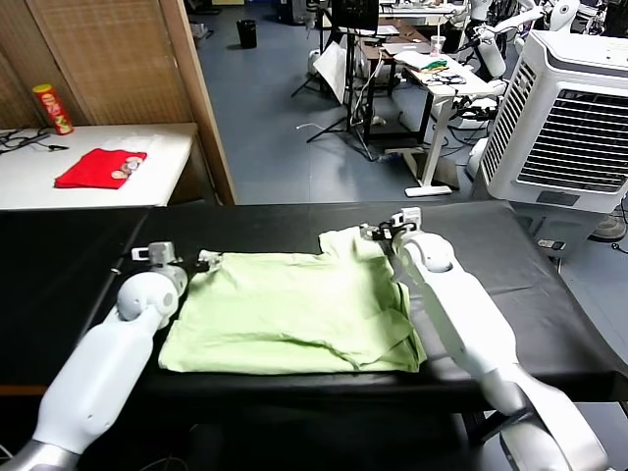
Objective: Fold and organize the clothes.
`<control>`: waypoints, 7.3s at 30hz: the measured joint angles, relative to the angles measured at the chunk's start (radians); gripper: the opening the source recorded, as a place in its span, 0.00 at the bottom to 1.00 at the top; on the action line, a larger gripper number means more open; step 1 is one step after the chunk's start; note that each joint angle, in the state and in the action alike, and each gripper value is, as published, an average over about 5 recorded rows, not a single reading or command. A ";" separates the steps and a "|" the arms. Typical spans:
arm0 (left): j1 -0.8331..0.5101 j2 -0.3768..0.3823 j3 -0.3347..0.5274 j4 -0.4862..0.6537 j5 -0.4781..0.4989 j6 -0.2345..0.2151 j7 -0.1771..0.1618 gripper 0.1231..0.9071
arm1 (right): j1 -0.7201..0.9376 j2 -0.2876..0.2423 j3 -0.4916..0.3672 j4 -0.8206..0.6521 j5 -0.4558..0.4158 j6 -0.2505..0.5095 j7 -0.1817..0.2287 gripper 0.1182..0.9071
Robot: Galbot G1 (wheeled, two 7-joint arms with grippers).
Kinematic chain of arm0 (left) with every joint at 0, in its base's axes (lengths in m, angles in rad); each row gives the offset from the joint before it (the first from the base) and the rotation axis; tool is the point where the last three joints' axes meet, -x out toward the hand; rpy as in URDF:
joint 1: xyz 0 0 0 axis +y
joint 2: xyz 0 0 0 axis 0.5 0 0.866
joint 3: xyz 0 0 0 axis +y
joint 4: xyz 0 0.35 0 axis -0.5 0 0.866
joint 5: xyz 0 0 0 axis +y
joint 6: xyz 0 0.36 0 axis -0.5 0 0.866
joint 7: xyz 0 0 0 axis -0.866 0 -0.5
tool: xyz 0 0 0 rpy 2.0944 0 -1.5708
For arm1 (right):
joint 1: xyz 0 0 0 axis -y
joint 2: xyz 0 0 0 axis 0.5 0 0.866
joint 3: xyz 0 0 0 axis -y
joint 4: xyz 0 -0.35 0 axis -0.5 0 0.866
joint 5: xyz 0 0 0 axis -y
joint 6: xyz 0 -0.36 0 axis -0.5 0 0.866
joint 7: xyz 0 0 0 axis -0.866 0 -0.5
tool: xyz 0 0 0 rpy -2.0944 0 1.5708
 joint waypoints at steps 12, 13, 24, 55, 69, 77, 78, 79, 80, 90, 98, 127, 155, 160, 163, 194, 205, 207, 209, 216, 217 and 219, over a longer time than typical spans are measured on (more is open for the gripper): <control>-0.008 -0.009 -0.001 0.053 0.019 -0.021 0.038 0.06 | -0.037 0.004 0.022 0.018 -0.027 0.051 -0.015 0.04; -0.008 -0.012 -0.003 0.053 0.021 -0.025 0.039 0.04 | -0.044 0.001 0.023 0.027 -0.032 0.065 -0.019 0.01; 0.047 0.009 -0.057 -0.048 0.046 -0.047 0.037 0.01 | -0.158 -0.090 0.056 0.276 0.034 0.121 -0.002 0.00; 0.608 0.119 -0.363 -0.583 0.082 -0.047 -0.034 0.01 | -0.651 -0.372 0.168 0.995 0.162 -0.159 0.177 0.00; 0.765 0.089 -0.420 -0.686 0.131 -0.063 -0.037 0.01 | -0.806 -0.438 0.211 1.122 0.161 -0.200 0.195 0.00; 0.824 0.073 -0.426 -0.719 0.162 -0.072 -0.038 0.01 | -0.878 -0.449 0.251 1.175 0.163 -0.200 0.189 0.00; 0.830 0.071 -0.425 -0.721 0.165 -0.073 -0.038 0.01 | -0.886 -0.450 0.255 1.182 0.163 -0.200 0.189 0.00; 0.835 0.069 -0.424 -0.723 0.168 -0.074 -0.038 0.01 | -0.894 -0.451 0.260 1.189 0.162 -0.200 0.189 0.00; 0.840 0.067 -0.424 -0.725 0.170 -0.074 -0.039 0.01 | -0.902 -0.452 0.264 1.195 0.161 -0.200 0.189 0.00; 0.864 0.059 -0.420 -0.745 0.188 -0.056 -0.073 0.01 | -0.955 -0.451 0.292 1.236 0.154 -0.200 0.189 0.05; 0.883 0.049 -0.426 -0.772 0.177 0.004 -0.121 0.44 | -0.949 -0.446 0.338 1.256 0.159 -0.200 0.178 0.58; 0.589 0.016 -0.341 -0.498 -0.016 -0.046 -0.047 0.82 | -0.626 -0.228 0.129 0.852 -0.029 -0.091 0.124 0.69; 0.594 -0.047 -0.339 -0.486 0.229 -0.154 -0.047 0.29 | -0.730 -0.196 0.183 0.902 -0.114 0.028 0.122 0.57; 0.619 -0.028 -0.361 -0.515 0.216 -0.149 -0.049 0.65 | -0.772 -0.221 0.211 0.968 -0.093 0.026 0.121 0.83; 0.645 -0.025 -0.379 -0.541 0.199 -0.149 -0.050 0.80 | -0.802 -0.227 0.228 1.009 -0.090 0.026 0.118 0.86; 0.793 -0.110 -0.421 -0.572 0.243 -0.184 0.001 0.06 | -0.868 -0.230 0.276 1.127 -0.089 0.019 0.119 0.86; 0.809 0.086 -0.497 -0.522 0.632 -0.234 0.013 0.05 | -0.904 -0.207 0.299 1.143 -0.112 0.023 0.120 0.86; 0.807 0.106 -0.498 -0.533 0.647 -0.225 0.005 0.05 | -0.912 -0.203 0.303 1.146 -0.118 0.024 0.120 0.86; 0.804 0.109 -0.487 -0.554 0.642 -0.210 -0.010 0.05 | -0.920 -0.199 0.308 1.150 -0.126 0.025 0.119 0.86; 0.765 0.014 -0.372 -0.685 0.505 -0.099 -0.093 0.05 | -0.953 -0.188 0.338 1.155 -0.146 0.031 0.118 0.86; 0.756 -0.007 -0.347 -0.703 0.472 -0.083 -0.109 0.05 | -0.957 -0.187 0.342 1.156 -0.147 0.031 0.118 0.86; 0.736 -0.047 -0.294 -0.736 0.398 -0.053 -0.141 0.05 | -0.965 -0.186 0.353 1.157 -0.152 0.032 0.117 0.86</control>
